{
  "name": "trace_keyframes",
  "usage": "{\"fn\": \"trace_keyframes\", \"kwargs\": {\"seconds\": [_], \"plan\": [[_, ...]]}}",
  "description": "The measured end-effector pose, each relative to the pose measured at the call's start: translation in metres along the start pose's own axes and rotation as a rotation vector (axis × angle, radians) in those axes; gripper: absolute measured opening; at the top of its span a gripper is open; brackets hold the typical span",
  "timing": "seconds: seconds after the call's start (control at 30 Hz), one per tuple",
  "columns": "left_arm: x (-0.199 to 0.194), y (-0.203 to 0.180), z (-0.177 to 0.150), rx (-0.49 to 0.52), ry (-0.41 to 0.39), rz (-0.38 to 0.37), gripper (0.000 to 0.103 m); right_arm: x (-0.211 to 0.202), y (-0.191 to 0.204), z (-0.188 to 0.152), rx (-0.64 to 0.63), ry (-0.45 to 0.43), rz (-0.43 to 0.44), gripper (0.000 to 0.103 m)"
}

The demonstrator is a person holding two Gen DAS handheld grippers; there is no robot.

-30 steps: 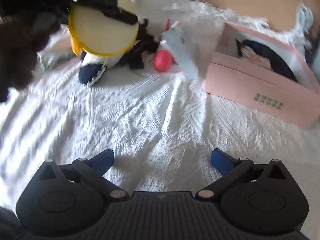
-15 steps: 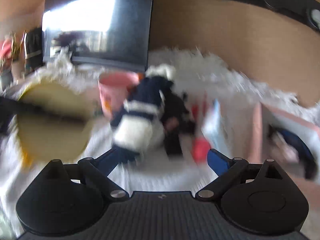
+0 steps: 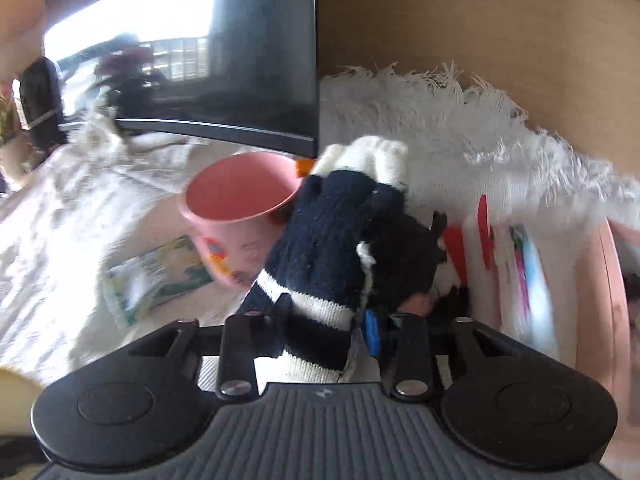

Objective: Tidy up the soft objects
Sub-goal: 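Grasp the black-and-white striped sock with the right gripper while the left gripper holds the yellow pad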

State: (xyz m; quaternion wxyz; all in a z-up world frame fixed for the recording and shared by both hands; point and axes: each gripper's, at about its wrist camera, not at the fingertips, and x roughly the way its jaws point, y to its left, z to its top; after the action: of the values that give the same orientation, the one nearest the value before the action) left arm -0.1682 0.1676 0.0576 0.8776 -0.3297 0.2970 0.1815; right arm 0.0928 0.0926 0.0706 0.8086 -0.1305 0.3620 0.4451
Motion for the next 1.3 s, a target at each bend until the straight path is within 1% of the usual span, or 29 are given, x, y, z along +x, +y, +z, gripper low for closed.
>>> {"fn": "trace_keyframes", "kwargs": {"seconds": [0.07,0.17,0.3,0.37,0.43,0.57,0.6,0.63,0.67,0.7,0.73,0.77,0.83,0.87,0.93,1.0,1.13,1.2,1.3], "plan": [[0.006,-0.001,-0.002,0.002,0.02,-0.013,0.018,-0.026,-0.008,-0.009,0.035,-0.002,0.04,0.032],[0.018,-0.008,-0.003,0.019,0.047,-0.048,0.018,-0.065,-0.029,-0.025,0.093,-0.004,0.052,0.032],[0.038,-0.028,-0.004,0.053,0.085,-0.112,0.018,-0.102,-0.067,-0.053,0.229,0.072,0.081,0.032],[0.05,-0.041,-0.006,0.077,0.113,-0.145,0.018,-0.116,-0.087,-0.072,0.302,0.125,0.1,0.032],[0.06,-0.055,-0.01,0.106,0.14,-0.172,0.018,-0.128,-0.103,-0.093,0.338,0.166,0.107,0.032],[0.071,-0.079,-0.016,0.161,0.171,-0.218,0.018,-0.145,-0.114,-0.125,0.286,0.217,0.066,0.033],[0.074,-0.082,-0.017,0.168,0.179,-0.226,0.018,-0.148,-0.115,-0.13,0.272,0.219,0.056,0.033],[0.077,-0.085,-0.019,0.172,0.189,-0.229,0.018,-0.151,-0.113,-0.134,0.246,0.211,0.034,0.036],[0.081,-0.088,-0.02,0.175,0.2,-0.23,0.018,-0.154,-0.11,-0.136,0.213,0.193,0.0,0.041],[0.084,-0.09,-0.02,0.179,0.21,-0.232,0.018,-0.158,-0.106,-0.137,0.184,0.168,-0.039,0.044],[0.088,-0.092,-0.021,0.184,0.218,-0.235,0.018,-0.163,-0.103,-0.138,0.152,0.141,-0.079,0.057],[0.09,-0.095,-0.022,0.19,0.225,-0.237,0.018,-0.167,-0.1,-0.138,0.119,0.118,-0.113,0.072],[0.094,-0.1,-0.024,0.206,0.235,-0.236,0.018,-0.174,-0.092,-0.136,0.061,0.064,-0.178,0.08],[0.095,-0.103,-0.025,0.218,0.237,-0.224,0.018,-0.176,-0.088,-0.137,0.036,0.045,-0.208,0.08],[0.097,-0.108,-0.026,0.249,0.237,-0.182,0.018,-0.173,-0.08,-0.139,0.002,0.033,-0.252,0.081],[0.099,-0.114,-0.028,0.282,0.236,-0.14,0.018,-0.167,-0.075,-0.139,0.013,0.036,-0.263,0.082],[0.104,-0.117,-0.03,0.286,0.25,-0.125,0.019,-0.151,-0.066,-0.144,0.059,0.06,-0.266,0.082],[0.105,-0.119,-0.032,0.299,0.253,-0.114,0.019,-0.141,-0.061,-0.148,0.056,0.092,-0.271,0.082],[0.104,-0.124,-0.034,0.321,0.252,-0.101,0.019,-0.132,-0.062,-0.153,0.027,0.13,-0.311,0.083]]}}
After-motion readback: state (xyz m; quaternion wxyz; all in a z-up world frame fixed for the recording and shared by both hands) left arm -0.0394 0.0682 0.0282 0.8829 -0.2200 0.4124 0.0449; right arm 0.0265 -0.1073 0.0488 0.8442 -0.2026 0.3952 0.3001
